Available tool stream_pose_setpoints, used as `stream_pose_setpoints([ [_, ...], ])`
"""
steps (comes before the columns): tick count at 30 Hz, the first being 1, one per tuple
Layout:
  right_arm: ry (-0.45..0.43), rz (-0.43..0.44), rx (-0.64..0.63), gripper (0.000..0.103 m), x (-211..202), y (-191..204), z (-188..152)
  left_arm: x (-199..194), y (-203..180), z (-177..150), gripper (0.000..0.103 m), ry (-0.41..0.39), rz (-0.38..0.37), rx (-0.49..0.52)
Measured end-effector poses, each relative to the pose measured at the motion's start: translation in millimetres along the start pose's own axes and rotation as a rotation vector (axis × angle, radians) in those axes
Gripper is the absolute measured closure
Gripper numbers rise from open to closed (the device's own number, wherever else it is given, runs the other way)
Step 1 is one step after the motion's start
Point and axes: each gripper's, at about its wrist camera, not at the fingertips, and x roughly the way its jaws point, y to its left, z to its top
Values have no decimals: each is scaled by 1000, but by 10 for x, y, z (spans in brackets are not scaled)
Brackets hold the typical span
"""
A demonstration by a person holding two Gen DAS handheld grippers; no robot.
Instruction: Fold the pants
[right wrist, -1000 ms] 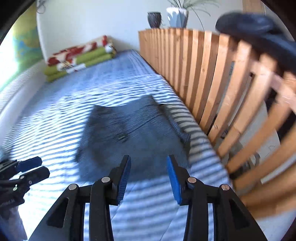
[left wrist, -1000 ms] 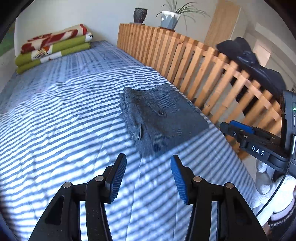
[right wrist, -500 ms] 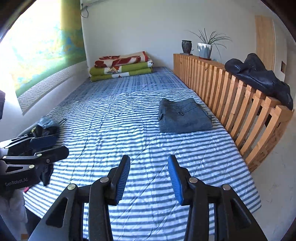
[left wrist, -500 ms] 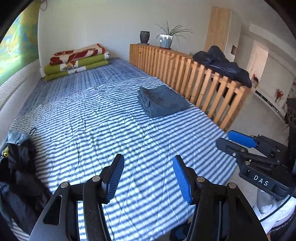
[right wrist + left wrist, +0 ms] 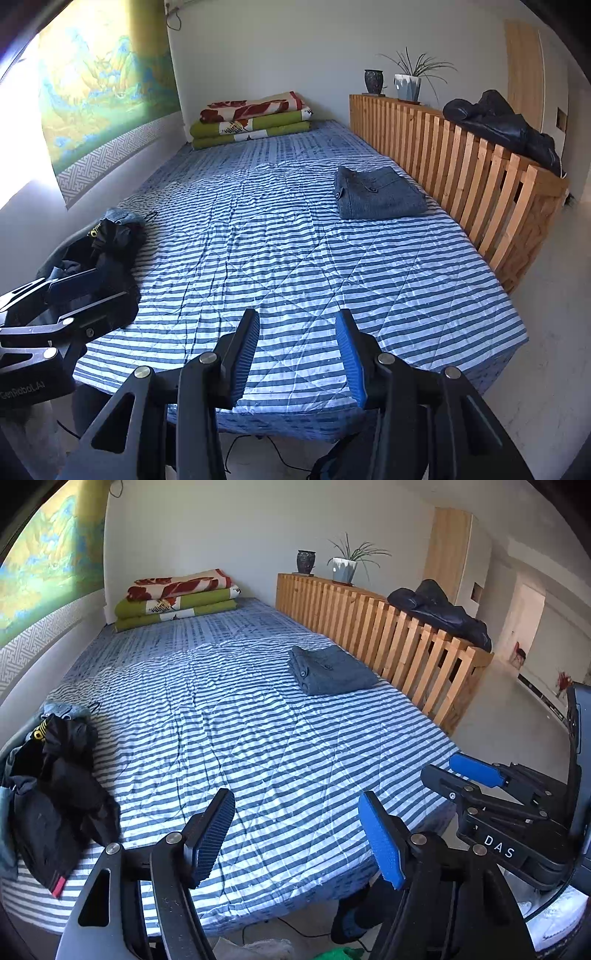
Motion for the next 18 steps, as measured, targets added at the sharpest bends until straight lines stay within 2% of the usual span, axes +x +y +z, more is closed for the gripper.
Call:
stream_pose_setpoints([
  [3,-19,-4,-16,64,-66,22,28,-28,-10,-29,30,-3,-7,-11],
  [7,-32,-8,-20,64,-79,41,64,5,-4,-20,24,-3,2,-9],
  [18,-2,-16,-14,64,103,34,62,222,41,87,23,28,5,-16],
])
